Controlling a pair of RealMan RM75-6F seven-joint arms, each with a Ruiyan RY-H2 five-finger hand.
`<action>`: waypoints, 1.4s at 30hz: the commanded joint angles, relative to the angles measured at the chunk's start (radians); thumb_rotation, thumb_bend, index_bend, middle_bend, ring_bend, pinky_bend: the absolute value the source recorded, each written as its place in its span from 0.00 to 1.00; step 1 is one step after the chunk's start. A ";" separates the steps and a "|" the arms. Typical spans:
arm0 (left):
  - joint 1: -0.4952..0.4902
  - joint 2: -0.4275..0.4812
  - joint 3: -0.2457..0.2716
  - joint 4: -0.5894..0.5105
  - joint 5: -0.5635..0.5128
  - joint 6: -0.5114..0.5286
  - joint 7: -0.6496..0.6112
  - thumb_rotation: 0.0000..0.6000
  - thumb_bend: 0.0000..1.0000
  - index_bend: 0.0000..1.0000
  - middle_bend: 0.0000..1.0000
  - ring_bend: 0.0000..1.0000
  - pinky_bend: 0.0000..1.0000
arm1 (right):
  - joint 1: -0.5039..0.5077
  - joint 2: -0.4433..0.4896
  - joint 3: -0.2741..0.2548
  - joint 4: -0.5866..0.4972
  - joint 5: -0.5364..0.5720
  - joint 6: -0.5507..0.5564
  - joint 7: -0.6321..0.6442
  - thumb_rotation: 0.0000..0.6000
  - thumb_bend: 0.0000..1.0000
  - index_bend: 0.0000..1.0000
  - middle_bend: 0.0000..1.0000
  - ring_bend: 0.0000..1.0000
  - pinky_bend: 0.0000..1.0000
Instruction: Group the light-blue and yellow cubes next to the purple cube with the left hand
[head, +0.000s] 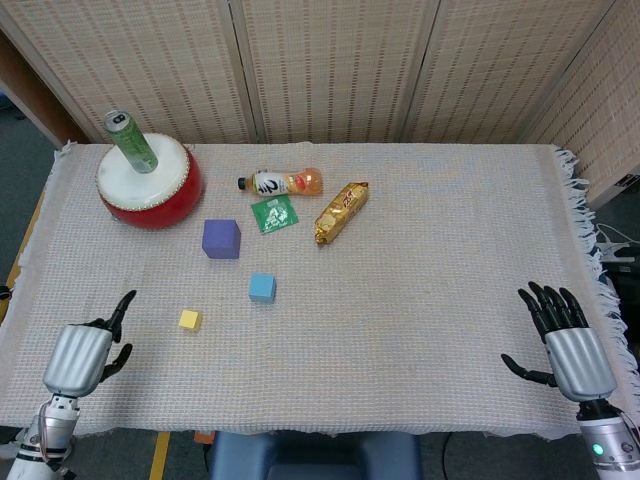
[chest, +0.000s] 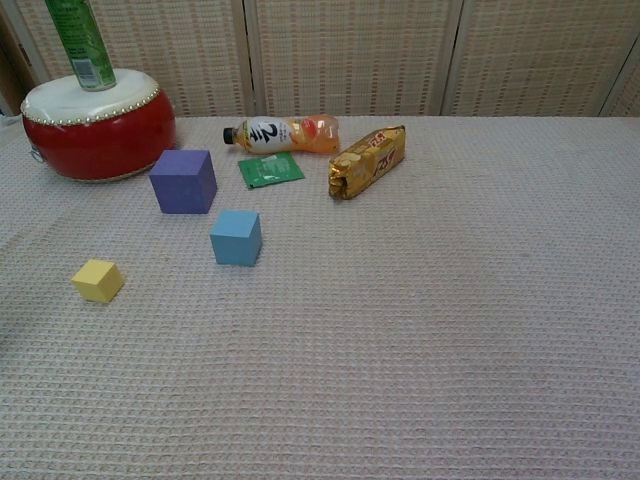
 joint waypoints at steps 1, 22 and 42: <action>-0.112 -0.062 -0.087 -0.147 -0.180 -0.154 0.139 1.00 0.38 0.06 1.00 1.00 1.00 | 0.001 0.008 0.001 -0.006 -0.004 0.002 0.019 0.57 0.00 0.00 0.00 0.00 0.00; -0.598 -0.372 -0.277 -0.047 -1.075 -0.257 0.536 1.00 0.38 0.13 1.00 1.00 1.00 | -0.005 0.027 -0.001 -0.005 -0.007 0.005 0.080 0.57 0.00 0.00 0.00 0.00 0.00; -0.752 -0.501 -0.192 0.241 -1.046 -0.302 0.517 1.00 0.38 0.26 1.00 1.00 1.00 | -0.012 0.061 0.004 -0.020 0.026 -0.009 0.103 0.57 0.00 0.00 0.00 0.00 0.00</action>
